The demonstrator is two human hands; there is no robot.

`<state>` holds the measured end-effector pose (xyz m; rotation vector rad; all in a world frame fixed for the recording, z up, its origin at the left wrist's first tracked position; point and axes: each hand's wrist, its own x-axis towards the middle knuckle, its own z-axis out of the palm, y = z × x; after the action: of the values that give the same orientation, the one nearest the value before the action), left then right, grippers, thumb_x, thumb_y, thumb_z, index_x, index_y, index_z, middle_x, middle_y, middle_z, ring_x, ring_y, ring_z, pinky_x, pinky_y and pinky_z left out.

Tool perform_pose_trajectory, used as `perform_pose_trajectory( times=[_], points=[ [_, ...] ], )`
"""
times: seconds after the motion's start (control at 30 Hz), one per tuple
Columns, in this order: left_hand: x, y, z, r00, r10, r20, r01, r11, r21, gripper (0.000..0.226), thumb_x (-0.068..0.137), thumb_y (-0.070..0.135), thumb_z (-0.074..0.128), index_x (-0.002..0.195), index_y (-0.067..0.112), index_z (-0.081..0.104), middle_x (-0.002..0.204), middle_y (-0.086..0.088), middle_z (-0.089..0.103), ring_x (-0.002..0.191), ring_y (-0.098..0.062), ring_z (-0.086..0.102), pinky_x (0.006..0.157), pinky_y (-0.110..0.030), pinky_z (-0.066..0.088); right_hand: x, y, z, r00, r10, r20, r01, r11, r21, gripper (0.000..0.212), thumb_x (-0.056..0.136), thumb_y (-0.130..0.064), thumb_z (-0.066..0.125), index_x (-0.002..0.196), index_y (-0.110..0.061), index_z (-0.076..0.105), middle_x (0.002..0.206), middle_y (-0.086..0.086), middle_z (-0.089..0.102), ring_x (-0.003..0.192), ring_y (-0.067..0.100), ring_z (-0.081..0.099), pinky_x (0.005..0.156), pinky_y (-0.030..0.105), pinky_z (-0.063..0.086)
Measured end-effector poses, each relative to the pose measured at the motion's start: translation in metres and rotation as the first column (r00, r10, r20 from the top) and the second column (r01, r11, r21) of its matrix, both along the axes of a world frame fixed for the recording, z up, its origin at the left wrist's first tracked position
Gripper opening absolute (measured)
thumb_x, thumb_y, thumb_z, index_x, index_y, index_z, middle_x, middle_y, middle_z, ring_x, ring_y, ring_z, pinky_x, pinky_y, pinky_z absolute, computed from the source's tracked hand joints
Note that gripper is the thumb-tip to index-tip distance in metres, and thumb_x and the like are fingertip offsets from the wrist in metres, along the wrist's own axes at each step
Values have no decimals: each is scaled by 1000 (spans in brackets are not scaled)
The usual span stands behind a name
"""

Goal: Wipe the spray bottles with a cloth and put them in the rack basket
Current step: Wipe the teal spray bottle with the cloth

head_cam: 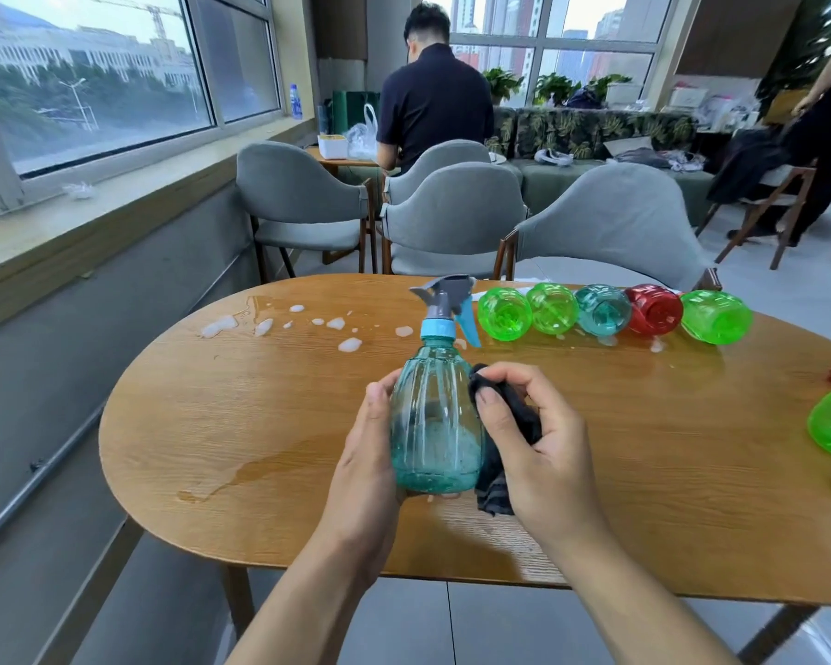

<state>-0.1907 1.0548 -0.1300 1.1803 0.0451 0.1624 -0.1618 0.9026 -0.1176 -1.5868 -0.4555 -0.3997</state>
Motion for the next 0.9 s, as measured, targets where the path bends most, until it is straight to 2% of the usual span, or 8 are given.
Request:
perform_pose_trajectory(
  times=[0.1,0.2,0.27,0.4,0.57,0.7,0.8,0.9],
  points=[
    [-5,-3,2,998,-25,50,21,998,64,52,99,68,56,138,35,66,131,-5,73,120,-29,72,85,-50,61,1,-2,0,1000,8,18,-7,998,-56,9,98,-28,66,105,-29,71,103,-1,70,99,23,68,86,38,55],
    [-5,-7,2,998,25,61,-28,998,57,45,96,56,72,137,41,66,128,1,75,116,-26,73,77,-44,60,0,-3,10,998,-2,60,3,1000,-14,11,98,-23,67,105,-25,74,103,-5,69,103,19,68,87,24,52],
    [-5,-9,1,996,37,83,-42,997,65,45,95,54,66,139,47,64,133,7,73,121,-20,72,86,-44,61,2,-5,17,991,-69,117,69,998,2,13,99,-22,66,108,-24,76,102,-6,68,104,19,68,88,20,51],
    [-8,-12,2,987,31,156,-52,990,130,48,98,42,58,146,40,60,137,17,71,126,-5,67,92,-23,58,6,-1,19,976,-92,198,124,980,-154,22,100,-25,69,119,-22,79,98,-4,60,92,18,63,80,20,50],
    [-5,-3,4,991,97,93,-102,994,46,43,97,49,56,139,49,63,129,5,75,111,-21,76,73,-44,63,-3,11,8,942,-20,334,128,944,-304,20,96,-20,74,115,-19,81,91,-5,53,79,8,58,75,14,43],
    [-3,11,8,983,163,82,-161,987,-26,50,99,48,56,147,36,59,133,-6,74,123,-32,71,99,-51,58,-14,14,-6,891,118,439,81,909,-409,20,95,-16,78,114,-18,81,89,-4,52,76,2,53,73,12,41],
    [-2,12,9,981,175,83,-174,985,-20,51,96,50,58,145,38,60,131,-3,75,120,-29,73,88,-40,63,-12,6,-10,862,138,488,116,883,-455,19,95,-17,78,113,-18,81,88,-4,52,74,4,53,72,11,41],
    [-1,9,5,983,172,60,-171,985,-11,48,93,54,59,140,45,63,128,-3,76,108,-27,76,71,-40,63,-6,-3,-16,875,58,480,176,886,-429,16,92,-16,78,107,-18,82,87,-4,55,73,5,57,71,13,43]
  ],
)
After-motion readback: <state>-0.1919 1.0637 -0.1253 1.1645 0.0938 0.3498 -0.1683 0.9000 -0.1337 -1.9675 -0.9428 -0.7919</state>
